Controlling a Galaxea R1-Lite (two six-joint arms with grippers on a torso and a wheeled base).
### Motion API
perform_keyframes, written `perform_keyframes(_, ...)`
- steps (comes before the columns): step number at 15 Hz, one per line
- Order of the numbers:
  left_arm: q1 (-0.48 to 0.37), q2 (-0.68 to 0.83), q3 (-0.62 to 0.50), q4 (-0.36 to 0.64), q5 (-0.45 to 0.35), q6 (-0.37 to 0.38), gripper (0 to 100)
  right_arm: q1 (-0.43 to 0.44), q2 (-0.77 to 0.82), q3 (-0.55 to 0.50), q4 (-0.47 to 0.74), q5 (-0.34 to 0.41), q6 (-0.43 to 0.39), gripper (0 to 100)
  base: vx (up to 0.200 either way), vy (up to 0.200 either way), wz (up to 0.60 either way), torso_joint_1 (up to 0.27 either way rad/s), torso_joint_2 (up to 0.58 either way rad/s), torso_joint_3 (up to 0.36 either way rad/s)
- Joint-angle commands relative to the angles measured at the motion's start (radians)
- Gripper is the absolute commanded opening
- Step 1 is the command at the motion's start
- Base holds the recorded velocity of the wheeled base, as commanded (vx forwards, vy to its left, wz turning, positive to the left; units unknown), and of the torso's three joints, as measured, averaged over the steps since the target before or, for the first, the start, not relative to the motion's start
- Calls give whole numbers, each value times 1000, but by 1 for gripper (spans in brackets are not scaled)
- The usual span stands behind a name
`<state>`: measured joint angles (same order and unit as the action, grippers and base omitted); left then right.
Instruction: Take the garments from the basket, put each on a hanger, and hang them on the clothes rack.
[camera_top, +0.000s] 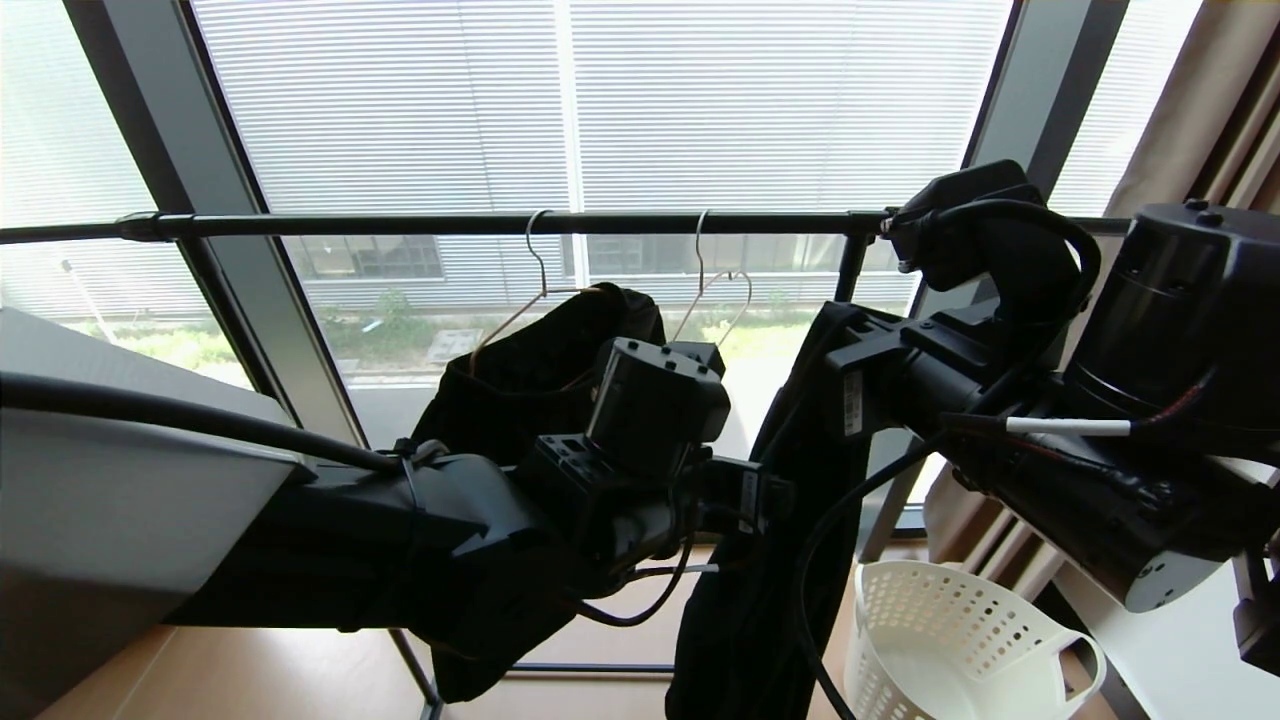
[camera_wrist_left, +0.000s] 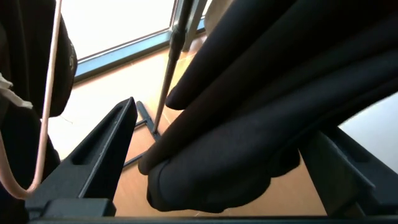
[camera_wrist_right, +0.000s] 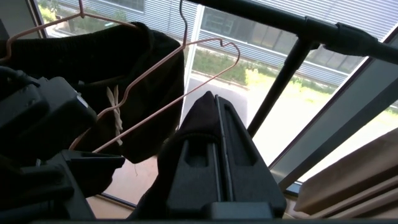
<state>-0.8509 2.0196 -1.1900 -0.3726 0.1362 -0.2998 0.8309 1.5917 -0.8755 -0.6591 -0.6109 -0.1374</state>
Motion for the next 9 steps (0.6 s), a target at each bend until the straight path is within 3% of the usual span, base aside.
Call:
perform_keyframes(1, 3, 10, 3, 0, 6, -1, 100, 1, -15, -2, 0, 0, -1, 0, 0, 0, 0, 0, 0, 0)
perform_keyframes(9, -5, 68, 12, 0, 13, -2, 100, 1, -16, -3, 0, -1, -2, 0, 0, 0, 0, 0, 0, 0)
